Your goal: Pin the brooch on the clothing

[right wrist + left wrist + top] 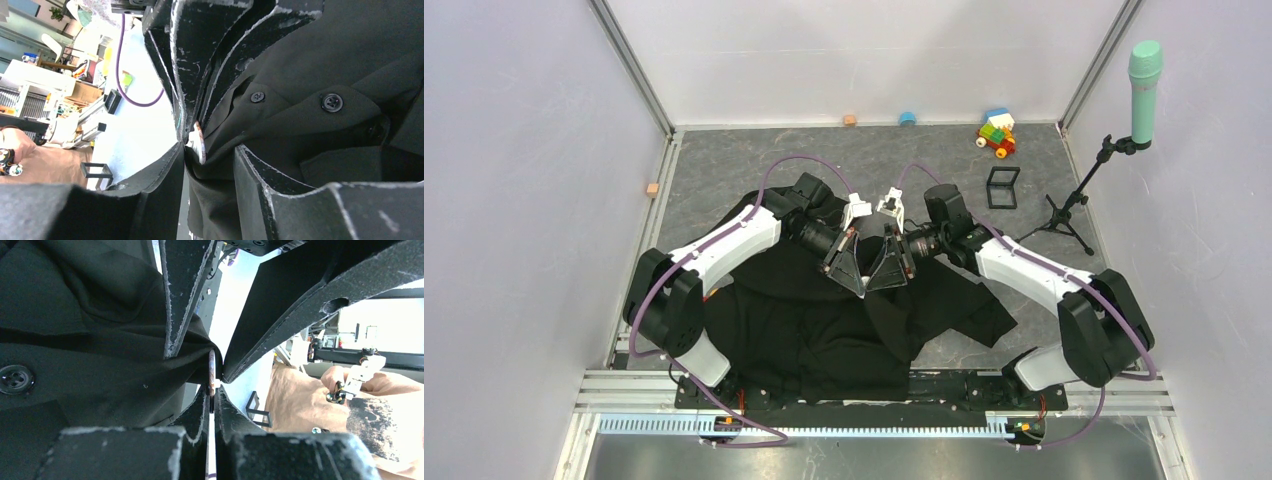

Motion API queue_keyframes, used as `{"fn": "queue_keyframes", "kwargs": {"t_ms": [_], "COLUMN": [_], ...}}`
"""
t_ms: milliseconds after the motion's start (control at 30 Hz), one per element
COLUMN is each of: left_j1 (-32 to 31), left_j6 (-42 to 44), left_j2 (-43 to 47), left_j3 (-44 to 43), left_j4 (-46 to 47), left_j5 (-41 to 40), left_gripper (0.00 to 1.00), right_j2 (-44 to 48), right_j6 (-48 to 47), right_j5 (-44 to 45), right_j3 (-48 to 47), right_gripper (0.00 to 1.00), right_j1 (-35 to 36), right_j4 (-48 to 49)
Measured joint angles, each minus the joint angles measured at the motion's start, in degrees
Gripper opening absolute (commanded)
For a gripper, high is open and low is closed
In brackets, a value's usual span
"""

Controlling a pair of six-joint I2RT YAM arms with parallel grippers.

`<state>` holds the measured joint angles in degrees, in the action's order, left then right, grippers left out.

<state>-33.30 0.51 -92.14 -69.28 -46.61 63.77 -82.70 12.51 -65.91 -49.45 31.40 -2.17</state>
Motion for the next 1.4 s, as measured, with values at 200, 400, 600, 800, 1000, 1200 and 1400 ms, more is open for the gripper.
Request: {"fn": "queue_keyframes", "kwargs": {"t_ms": [200,400,600,800,1000,1200,1400], "left_j1": [0.0,0.1,0.2,0.3,0.4,0.4,0.4], "left_j6": [0.0,0.0,0.0,0.0,0.0,0.0,0.1], "left_j2": [0.0,0.0,0.0,0.0,0.0,0.0,0.0], "left_j3": [0.0,0.0,0.0,0.0,0.0,0.0,0.0], "left_j4": [0.0,0.0,0.0,0.0,-0.1,-0.2,0.0], "left_j5": [-0.2,-0.6,-0.9,-2.3,-3.6,-4.7,-5.8], "left_gripper": [0.02,0.02,0.02,0.02,0.02,0.02,0.02], "right_j2": [-1.2,-1.8,-1.9,-1.9,-1.9,-2.6,-2.6], "right_j6": [1.2,1.6,1.8,1.9,2.3,2.3,2.5], "right_j5": [-1.2,-1.7,-1.2,1.7,3.3,3.5,4.5], "right_j3": [0.0,0.0,0.0,0.0,0.6,0.9,1.5], "right_gripper": [0.38,0.35,0.34,0.34,0.33,0.31,0.30], "right_j1": [0.1,0.5,0.5,0.7,0.8,0.8,0.9], "right_j4": [1.6,2.5,2.6,2.7,3.2,4.3,4.9]}}
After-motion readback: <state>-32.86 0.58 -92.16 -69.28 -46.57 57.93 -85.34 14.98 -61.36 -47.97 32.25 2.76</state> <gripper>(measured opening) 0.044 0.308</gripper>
